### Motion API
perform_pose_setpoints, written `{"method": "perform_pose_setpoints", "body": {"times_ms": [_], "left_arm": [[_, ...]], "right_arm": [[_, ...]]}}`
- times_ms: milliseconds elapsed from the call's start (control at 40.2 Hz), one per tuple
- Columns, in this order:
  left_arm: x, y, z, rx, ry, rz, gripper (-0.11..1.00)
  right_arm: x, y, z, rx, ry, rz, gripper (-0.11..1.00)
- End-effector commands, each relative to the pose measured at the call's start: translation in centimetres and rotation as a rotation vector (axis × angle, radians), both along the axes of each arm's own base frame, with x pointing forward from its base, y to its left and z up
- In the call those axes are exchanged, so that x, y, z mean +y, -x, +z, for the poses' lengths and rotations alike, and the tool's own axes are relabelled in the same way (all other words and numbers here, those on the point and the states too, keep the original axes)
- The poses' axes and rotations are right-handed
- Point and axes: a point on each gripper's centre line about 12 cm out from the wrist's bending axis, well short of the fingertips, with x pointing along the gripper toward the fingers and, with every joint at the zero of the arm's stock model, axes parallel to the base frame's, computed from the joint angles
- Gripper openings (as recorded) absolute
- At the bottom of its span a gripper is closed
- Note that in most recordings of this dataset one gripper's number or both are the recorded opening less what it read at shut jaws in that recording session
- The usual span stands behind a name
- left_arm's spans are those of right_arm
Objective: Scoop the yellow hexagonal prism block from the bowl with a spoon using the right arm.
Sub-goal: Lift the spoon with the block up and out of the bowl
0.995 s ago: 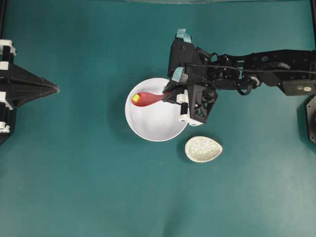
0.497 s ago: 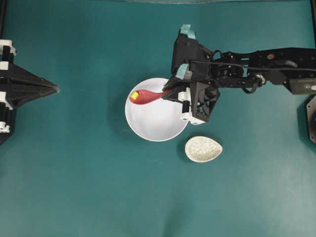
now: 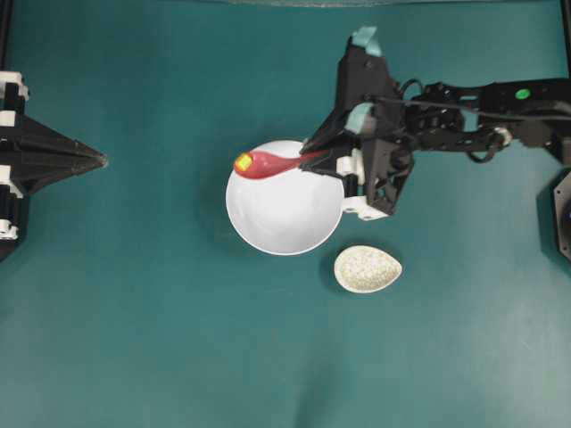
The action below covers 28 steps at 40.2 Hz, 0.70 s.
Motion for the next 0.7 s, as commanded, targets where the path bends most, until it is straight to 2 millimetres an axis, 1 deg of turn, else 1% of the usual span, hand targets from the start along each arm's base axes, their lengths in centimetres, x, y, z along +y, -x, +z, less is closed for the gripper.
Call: {"method": "perform_pose_setpoints", "body": {"times_ms": [0,323,547,671], "left_arm": [[0.0,-0.2,1.2,-0.029,-0.002,0.001,0.01],[0.0,-0.2,1.2,-0.029,-0.004,0.001,0.01],[0.0,0.0,1.4,-0.037,-0.001,0.001,0.01],[0.0,0.2,1.5,-0.031,0.002,0.002,0.01]], "right_arm": [[0.0,0.6,2.4,-0.08,0.026,-0.002,0.24],[0.2,3.6,5.2,-0.232,0.077,-0.018,0.24],[0.4,6.0,6.4,-0.295,0.089,-0.026,0.24],[0.5,7.0,6.9,-0.322,0.093,-0.029,0.24]]}}
